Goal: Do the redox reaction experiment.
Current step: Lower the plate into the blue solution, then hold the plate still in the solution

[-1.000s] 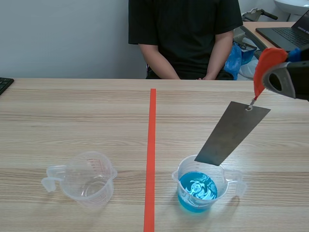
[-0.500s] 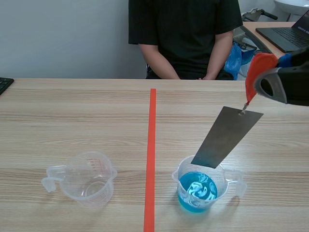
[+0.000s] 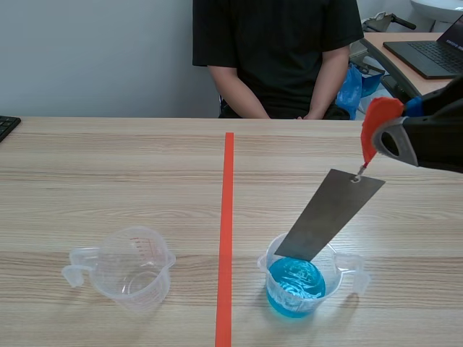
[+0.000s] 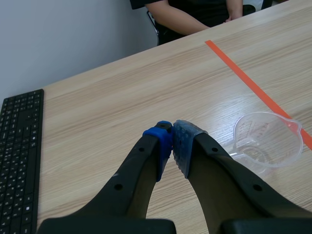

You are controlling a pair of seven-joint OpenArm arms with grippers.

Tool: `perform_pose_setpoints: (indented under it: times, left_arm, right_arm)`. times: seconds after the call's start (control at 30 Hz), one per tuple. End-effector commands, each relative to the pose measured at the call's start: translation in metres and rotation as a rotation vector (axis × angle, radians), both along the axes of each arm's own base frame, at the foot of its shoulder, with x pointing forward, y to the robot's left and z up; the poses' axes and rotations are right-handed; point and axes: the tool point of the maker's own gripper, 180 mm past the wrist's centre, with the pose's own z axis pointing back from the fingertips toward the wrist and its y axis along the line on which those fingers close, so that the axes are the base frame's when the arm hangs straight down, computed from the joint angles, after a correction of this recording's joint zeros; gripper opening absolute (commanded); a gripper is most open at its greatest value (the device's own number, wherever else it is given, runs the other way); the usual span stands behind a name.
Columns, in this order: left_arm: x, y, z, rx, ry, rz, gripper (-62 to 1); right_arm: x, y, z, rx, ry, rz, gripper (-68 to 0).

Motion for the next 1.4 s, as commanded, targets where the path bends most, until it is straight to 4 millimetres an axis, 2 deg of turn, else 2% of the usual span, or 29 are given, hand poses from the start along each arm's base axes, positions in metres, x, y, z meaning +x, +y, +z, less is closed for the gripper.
perform_pose_setpoints:
  times: [0.0, 0.33, 0.8, 1.37]
  left_arm:
    - [0.002, -0.006, 0.007, -0.02, -0.028, -0.015, -56.3]
    - [0.002, -0.005, 0.006, -0.018, -0.024, -0.014, -56.2]
    - [0.002, -0.005, 0.005, -0.017, -0.02, -0.013, -56.2]
    - [0.002, -0.005, 0.005, -0.017, -0.02, -0.013, -56.3]
  right_arm:
    - [0.001, 0.0, 0.004, -0.006, -0.027, 0.007, -65.8]
    - [0.002, -0.004, -0.002, -0.016, -0.014, -0.019, -65.8]
    - [0.014, -0.016, -0.012, 0.027, 0.015, -0.076, -65.8]
    - [0.024, -0.008, -0.051, 0.044, 0.094, -0.091, -65.8]
